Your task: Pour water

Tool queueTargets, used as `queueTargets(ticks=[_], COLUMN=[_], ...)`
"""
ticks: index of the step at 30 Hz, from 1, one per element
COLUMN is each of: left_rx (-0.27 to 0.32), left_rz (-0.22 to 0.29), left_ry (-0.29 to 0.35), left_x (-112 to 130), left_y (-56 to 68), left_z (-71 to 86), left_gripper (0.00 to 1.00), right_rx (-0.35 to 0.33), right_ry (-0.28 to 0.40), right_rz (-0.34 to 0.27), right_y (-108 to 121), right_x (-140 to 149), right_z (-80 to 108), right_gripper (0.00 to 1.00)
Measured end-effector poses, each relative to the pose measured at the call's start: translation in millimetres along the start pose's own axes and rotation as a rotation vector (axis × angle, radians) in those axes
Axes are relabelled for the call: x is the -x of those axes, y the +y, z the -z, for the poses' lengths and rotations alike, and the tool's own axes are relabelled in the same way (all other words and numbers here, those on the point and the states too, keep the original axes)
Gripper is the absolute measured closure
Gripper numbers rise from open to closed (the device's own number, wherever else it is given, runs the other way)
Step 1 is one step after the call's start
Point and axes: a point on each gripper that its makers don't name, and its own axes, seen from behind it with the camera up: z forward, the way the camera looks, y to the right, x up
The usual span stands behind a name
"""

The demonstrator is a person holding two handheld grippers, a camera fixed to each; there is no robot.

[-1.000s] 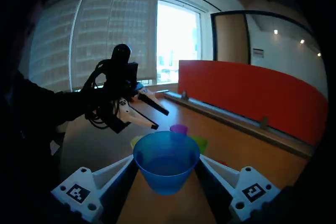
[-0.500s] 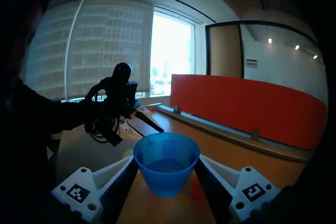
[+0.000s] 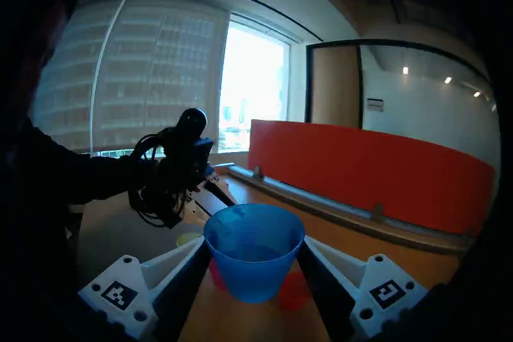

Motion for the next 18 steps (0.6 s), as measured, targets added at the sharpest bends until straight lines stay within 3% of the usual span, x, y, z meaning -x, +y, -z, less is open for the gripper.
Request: queueTargets(ticks=[18], left_rx=[0.003], left_rz=[-0.028], left_ry=[-0.146], left_x=[4.6], left_y=[-10.1], left_z=[-31.4], left_gripper=[0.0], right_rx=[-0.005], right_ry=[-0.005], right_rz=[-0.001], right_y=[1.3], right_x=[4.7], right_z=[-1.0], right_gripper=[0.11])
